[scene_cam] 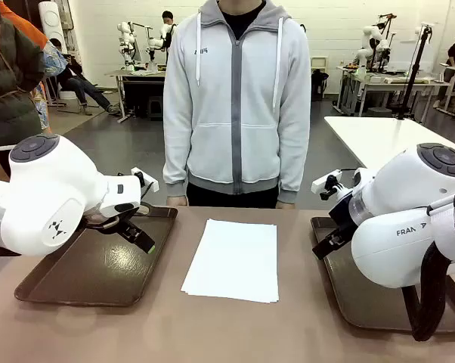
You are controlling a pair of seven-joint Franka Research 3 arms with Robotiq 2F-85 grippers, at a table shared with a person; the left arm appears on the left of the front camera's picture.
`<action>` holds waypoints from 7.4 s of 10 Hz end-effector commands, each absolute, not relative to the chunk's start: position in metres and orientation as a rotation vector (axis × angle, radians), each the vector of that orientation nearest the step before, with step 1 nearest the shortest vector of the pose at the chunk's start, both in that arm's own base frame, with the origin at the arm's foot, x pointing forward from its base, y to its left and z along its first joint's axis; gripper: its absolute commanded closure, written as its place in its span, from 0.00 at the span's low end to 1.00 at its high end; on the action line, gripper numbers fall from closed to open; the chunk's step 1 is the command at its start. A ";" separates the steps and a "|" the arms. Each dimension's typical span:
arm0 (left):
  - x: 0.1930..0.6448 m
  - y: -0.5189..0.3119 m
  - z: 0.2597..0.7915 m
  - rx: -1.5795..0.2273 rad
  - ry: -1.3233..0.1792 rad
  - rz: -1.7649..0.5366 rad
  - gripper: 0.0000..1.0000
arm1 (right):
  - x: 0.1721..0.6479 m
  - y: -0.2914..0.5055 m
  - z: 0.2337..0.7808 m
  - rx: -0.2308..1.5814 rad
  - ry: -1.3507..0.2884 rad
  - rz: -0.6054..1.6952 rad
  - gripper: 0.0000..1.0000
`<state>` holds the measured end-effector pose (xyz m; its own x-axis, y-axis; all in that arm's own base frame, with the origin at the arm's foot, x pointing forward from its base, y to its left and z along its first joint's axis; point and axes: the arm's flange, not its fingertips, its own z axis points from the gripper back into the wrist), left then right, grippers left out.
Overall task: Sort the A4 documents.
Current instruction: Receive the A4 Paper.
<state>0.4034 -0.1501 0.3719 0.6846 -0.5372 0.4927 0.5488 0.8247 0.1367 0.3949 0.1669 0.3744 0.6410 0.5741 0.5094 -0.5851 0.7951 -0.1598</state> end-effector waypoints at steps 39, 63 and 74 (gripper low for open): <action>0.286 0.016 0.456 -0.351 -0.676 -0.508 0.00 | 0.380 -0.013 0.488 0.422 -0.717 0.589 0.00; 0.342 0.029 0.520 -0.359 -0.652 -0.492 0.00 | 0.371 -0.013 0.489 0.440 -0.749 0.567 0.00; 0.342 0.029 0.520 -0.359 -0.652 -0.492 0.00 | 0.371 -0.013 0.489 0.440 -0.749 0.567 0.00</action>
